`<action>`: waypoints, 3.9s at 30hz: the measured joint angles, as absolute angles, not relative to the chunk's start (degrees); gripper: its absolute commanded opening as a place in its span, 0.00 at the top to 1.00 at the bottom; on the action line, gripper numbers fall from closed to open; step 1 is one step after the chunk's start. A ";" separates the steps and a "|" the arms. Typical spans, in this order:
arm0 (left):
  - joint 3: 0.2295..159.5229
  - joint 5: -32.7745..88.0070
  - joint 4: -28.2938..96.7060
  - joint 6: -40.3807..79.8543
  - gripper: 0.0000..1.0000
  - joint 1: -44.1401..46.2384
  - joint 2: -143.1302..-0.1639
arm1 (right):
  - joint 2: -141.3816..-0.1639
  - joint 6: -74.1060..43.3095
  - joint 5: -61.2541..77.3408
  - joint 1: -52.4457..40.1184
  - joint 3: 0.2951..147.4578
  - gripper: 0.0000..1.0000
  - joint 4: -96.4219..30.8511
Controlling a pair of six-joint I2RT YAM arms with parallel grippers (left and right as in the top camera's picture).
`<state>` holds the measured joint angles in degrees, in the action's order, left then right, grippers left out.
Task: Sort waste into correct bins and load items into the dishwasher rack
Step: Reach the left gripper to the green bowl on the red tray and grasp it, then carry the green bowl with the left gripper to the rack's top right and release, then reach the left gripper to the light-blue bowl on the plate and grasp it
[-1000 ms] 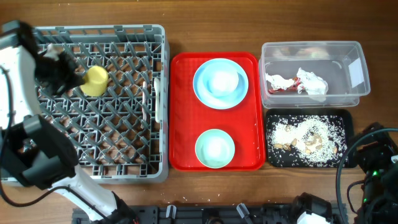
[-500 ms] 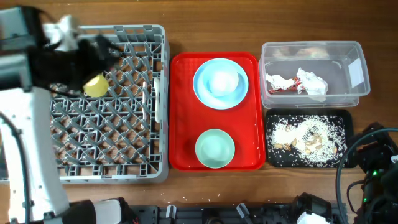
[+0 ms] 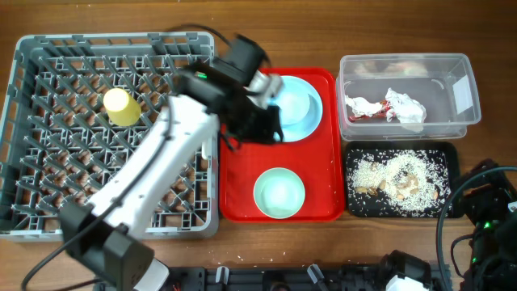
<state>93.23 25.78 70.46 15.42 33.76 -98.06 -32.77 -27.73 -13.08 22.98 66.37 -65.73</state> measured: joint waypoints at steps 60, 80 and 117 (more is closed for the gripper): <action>97.43 47.42 51.37 21.61 0.96 1.56 -96.62 | -32.75 -27.73 -13.10 22.98 66.37 0.00 -65.82; 96.97 83.50 21.58 39.38 0.01 -17.67 -129.43 | -32.77 -27.73 -12.93 22.98 66.37 0.00 -65.76; 97.32 -4.27 37.30 23.16 0.91 41.39 -125.71 | -32.77 -27.73 -12.91 22.98 66.37 0.00 -65.73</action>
<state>97.32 -4.27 37.30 23.16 41.39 -125.71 -32.77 -27.73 -12.91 22.98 66.37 -65.73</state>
